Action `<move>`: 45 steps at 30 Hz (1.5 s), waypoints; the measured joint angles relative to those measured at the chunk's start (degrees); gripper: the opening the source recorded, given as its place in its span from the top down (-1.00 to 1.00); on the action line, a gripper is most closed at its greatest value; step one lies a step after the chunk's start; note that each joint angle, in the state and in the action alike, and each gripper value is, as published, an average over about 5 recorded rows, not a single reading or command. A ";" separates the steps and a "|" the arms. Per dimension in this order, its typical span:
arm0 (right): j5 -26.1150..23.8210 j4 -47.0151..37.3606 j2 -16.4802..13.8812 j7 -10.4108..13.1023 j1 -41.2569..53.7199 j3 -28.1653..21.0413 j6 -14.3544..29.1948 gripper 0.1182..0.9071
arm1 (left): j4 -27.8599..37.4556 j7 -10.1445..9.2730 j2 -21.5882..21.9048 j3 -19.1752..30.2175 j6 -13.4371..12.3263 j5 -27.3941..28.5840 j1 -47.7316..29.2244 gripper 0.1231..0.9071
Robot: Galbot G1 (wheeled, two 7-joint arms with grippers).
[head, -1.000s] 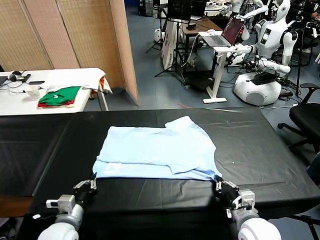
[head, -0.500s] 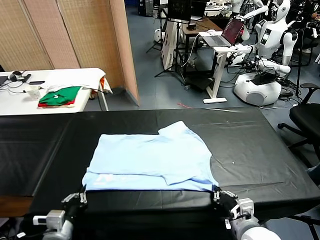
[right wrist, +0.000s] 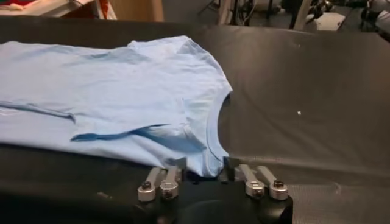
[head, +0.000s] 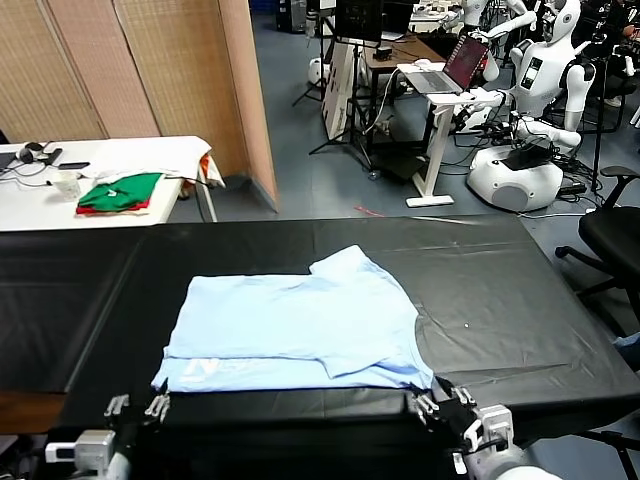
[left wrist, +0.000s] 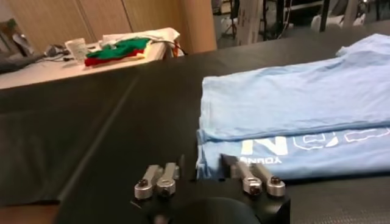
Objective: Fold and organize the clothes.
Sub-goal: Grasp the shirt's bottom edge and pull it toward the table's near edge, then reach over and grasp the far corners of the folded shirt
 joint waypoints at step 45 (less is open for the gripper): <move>8.09 -54.43 3.71 -0.71 61.61 -24.01 -0.60 -1.00 | 37.13 -1.22 14.25 21.98 10.74 -28.43 -52.93 -1.00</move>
